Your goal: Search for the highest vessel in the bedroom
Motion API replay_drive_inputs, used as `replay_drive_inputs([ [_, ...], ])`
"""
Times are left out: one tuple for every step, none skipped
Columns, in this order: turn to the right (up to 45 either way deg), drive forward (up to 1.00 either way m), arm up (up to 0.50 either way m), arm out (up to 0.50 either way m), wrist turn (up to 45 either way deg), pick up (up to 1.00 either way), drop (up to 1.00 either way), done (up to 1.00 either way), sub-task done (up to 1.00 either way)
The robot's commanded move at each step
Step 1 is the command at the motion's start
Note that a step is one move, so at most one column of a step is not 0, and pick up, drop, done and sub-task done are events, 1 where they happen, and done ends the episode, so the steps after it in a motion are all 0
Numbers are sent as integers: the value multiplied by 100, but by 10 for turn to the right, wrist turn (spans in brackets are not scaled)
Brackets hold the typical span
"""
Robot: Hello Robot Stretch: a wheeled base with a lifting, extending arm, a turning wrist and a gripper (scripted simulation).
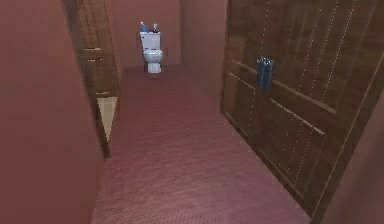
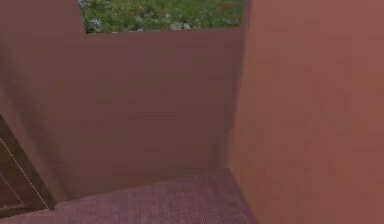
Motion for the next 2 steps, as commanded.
replay_drive_inputs([
  [-30, 0, 0, 0, 0, 0, 0, 0, 0],
  [0, 100, 0, 0, 0, 0, 0, 0, 0],
])
